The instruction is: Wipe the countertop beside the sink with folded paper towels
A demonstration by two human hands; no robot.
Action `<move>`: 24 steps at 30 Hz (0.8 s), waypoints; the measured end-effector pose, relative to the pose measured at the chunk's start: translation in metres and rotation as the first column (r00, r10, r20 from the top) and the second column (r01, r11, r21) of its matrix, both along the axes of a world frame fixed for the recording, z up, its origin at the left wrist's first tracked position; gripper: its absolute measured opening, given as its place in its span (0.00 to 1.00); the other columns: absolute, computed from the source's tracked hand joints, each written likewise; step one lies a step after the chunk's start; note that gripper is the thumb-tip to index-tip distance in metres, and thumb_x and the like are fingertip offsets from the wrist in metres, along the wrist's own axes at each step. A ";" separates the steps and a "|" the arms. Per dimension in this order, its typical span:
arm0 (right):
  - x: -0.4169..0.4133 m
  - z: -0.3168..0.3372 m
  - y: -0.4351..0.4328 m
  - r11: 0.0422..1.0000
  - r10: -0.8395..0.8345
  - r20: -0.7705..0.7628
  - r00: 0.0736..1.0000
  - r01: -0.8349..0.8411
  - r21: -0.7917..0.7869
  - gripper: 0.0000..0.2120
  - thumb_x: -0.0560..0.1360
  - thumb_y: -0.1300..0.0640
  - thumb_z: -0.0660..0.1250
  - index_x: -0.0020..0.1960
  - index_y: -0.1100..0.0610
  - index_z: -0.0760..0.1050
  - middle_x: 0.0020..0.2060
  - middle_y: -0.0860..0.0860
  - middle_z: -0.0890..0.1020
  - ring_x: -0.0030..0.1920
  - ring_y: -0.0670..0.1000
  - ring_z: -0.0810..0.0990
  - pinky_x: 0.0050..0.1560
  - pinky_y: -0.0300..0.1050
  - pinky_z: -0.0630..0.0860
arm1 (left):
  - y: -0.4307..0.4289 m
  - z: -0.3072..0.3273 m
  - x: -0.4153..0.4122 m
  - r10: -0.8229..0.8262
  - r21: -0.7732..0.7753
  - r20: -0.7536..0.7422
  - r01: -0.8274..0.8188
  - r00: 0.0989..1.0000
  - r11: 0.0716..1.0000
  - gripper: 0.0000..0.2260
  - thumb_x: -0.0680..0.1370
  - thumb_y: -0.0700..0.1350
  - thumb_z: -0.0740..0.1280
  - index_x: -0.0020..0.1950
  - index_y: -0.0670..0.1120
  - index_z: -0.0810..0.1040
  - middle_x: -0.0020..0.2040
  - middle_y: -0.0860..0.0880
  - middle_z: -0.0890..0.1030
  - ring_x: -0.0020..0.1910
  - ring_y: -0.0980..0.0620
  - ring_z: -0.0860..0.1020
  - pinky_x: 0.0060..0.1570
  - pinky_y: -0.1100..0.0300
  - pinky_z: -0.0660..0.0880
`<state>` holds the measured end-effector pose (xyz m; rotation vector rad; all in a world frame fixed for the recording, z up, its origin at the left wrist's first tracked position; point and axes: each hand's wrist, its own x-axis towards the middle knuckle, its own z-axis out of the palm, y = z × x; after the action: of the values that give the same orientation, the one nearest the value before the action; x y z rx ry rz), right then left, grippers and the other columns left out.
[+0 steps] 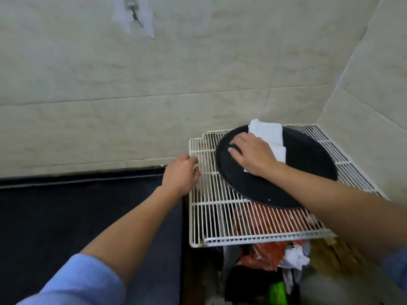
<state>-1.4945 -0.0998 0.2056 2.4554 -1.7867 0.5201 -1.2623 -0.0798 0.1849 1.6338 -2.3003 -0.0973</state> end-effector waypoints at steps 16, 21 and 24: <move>0.380 -0.017 0.136 0.707 0.705 -0.045 0.707 -0.699 0.108 0.14 0.79 0.44 0.57 0.57 0.50 0.74 0.52 0.48 0.79 0.52 0.53 0.78 0.45 0.48 0.71 | 0.286 -0.023 0.324 0.704 0.082 0.189 -0.725 0.685 0.684 0.09 0.77 0.49 0.59 0.51 0.48 0.76 0.51 0.48 0.80 0.50 0.42 0.78 0.44 0.53 0.72; 0.529 -0.026 0.201 0.600 0.799 -0.051 0.600 -0.786 0.146 0.14 0.79 0.45 0.56 0.57 0.50 0.73 0.53 0.48 0.79 0.52 0.53 0.78 0.47 0.49 0.74 | 0.375 -0.022 0.445 0.785 0.061 0.213 -0.810 0.581 0.583 0.09 0.77 0.48 0.59 0.51 0.47 0.76 0.51 0.46 0.81 0.50 0.41 0.78 0.45 0.52 0.73; 0.612 -0.034 0.240 0.563 0.824 -0.050 0.564 -0.806 0.185 0.14 0.80 0.45 0.56 0.58 0.51 0.73 0.53 0.48 0.79 0.52 0.54 0.78 0.48 0.49 0.75 | 0.423 -0.017 0.519 0.809 0.066 0.240 -0.841 0.536 0.537 0.11 0.77 0.48 0.59 0.54 0.47 0.76 0.53 0.45 0.81 0.52 0.42 0.78 0.47 0.51 0.75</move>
<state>-0.8821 0.1403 0.1712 3.2340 -0.5018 0.2299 -0.7436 0.3428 0.1679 2.7588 -1.3628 0.0841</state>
